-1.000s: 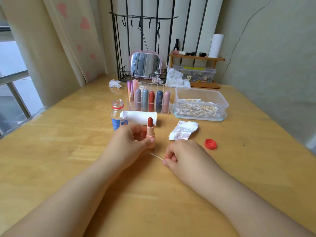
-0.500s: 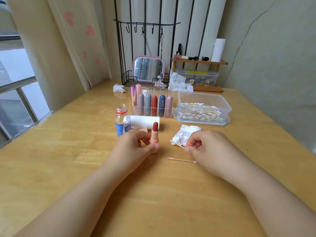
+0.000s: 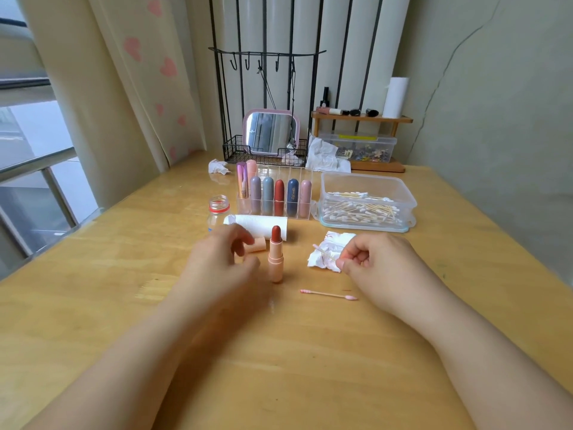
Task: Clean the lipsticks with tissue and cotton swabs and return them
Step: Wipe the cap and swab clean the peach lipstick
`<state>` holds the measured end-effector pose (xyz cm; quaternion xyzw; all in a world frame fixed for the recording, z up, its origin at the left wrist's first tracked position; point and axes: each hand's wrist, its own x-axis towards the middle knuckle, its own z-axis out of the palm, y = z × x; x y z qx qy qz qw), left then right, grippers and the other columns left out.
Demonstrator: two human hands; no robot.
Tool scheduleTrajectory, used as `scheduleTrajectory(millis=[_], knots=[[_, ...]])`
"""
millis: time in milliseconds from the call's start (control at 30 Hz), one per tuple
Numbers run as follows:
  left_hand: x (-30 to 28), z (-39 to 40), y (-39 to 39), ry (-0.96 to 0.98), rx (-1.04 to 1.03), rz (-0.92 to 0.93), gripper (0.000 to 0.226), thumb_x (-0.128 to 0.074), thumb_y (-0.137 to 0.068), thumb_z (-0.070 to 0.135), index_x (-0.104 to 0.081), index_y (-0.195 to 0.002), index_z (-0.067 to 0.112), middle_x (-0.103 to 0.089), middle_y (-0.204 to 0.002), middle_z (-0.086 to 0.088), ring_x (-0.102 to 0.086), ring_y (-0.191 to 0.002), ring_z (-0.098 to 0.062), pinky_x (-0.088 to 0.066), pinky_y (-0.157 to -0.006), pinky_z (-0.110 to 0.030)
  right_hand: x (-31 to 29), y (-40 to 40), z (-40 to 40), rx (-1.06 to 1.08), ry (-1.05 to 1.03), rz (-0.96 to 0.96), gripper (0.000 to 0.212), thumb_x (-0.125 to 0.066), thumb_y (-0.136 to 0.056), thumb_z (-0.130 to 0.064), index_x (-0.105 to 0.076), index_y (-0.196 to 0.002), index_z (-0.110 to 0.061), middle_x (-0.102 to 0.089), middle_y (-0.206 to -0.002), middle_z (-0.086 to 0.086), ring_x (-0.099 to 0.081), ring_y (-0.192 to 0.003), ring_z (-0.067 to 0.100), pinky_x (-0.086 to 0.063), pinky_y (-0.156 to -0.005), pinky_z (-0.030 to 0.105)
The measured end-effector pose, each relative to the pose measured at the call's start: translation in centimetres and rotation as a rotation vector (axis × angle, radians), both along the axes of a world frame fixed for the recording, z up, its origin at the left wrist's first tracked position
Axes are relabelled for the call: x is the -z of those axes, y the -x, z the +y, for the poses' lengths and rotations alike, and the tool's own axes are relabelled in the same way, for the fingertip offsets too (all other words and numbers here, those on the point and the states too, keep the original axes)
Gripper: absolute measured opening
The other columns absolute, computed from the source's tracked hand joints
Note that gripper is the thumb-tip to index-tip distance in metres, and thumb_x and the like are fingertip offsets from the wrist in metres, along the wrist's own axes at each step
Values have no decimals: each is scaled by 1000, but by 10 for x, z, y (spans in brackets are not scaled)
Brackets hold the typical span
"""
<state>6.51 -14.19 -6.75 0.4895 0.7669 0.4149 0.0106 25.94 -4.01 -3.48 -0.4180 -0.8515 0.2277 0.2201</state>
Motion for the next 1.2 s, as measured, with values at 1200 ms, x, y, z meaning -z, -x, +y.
scheduleTrajectory(millis=[1200], knots=[[-9,-17,-3,313,-210,490,21,-41,-100,30,-42,-114,14,-54,-105,-3,-61,-95,-29,-38,-61,-32,-1,2,-4,-100,4,118,15,-61,-90,-21,-62,-75,-26,-60,-73,-9,-55,-62,4,-47,-52,14]])
